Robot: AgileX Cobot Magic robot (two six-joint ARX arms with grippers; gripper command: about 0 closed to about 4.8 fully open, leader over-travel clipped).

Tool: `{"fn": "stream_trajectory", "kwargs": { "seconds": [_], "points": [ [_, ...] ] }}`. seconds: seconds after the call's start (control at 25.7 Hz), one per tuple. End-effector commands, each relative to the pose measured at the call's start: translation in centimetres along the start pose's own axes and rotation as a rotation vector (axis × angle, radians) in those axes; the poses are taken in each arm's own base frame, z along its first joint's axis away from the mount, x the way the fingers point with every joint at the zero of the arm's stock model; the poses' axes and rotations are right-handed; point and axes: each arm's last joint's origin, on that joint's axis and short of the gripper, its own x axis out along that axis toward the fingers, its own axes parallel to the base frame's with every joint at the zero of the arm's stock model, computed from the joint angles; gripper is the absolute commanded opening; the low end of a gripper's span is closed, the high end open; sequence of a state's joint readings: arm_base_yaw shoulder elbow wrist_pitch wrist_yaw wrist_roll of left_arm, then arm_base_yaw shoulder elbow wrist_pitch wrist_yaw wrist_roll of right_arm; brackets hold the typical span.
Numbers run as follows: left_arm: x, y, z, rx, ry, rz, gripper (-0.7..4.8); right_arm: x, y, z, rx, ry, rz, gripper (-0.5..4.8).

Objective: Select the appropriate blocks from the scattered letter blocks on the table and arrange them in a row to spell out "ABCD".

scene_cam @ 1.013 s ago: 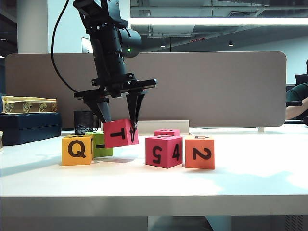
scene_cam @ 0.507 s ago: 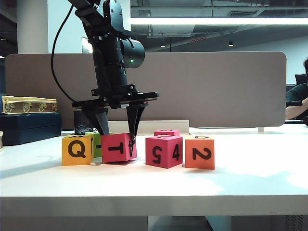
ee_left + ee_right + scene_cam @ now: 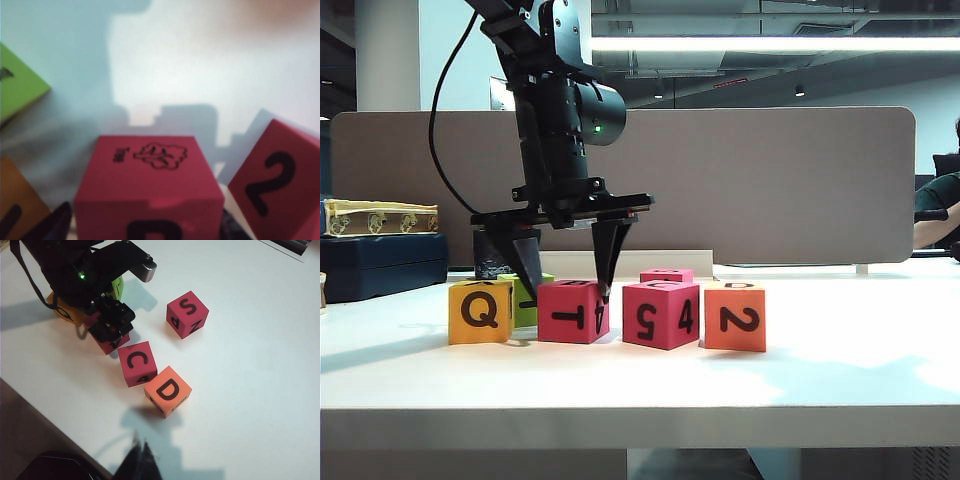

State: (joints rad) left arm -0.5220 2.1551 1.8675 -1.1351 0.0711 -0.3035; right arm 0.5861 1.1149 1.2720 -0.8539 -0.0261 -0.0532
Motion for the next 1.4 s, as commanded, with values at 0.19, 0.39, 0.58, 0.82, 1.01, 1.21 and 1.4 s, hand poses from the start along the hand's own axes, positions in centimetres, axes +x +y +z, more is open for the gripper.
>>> {"fn": "stream_trajectory", "kwargs": {
  "seconds": [0.19, 0.39, 0.58, 0.82, 1.01, 1.21, 1.4],
  "points": [
    [-1.8, -0.1, -0.3, 0.043, -0.039, -0.011, 4.04, -0.2, 0.0, 0.2, -0.001, -0.020, 0.002, -0.02],
    [-5.2, -0.3, -0.5, 0.097, -0.162, -0.044, 4.04, -0.2, 0.0, 0.2, -0.001, -0.023, -0.002, -0.02],
    [-8.4, -0.2, -1.4, 0.189, -0.249, -0.051, 3.98, 0.7, 0.0, 0.3, 0.000, 0.003, -0.005, -0.02],
    [-12.1, 0.2, -2.8, 0.254, -0.346, 0.000, 3.89, 3.7, -0.1, 0.4, 0.002, 0.091, -0.003, -0.02],
    [-15.9, 0.7, -4.9, 0.334, -0.436, 0.041, 2.85, 7.1, -0.2, 0.4, 0.008, 0.159, -0.003, -0.02],
    [-18.1, 1.0, -6.4, 0.419, -0.465, 0.057, 1.96, 8.4, -0.6, 0.6, 0.023, 0.159, -0.059, -0.02],
    [-18.4, 1.2, -7.0, 0.470, -0.448, 0.091, 0.32, 9.5, -2.2, 0.3, 0.067, 0.192, -0.110, -0.02]
  ]
}}
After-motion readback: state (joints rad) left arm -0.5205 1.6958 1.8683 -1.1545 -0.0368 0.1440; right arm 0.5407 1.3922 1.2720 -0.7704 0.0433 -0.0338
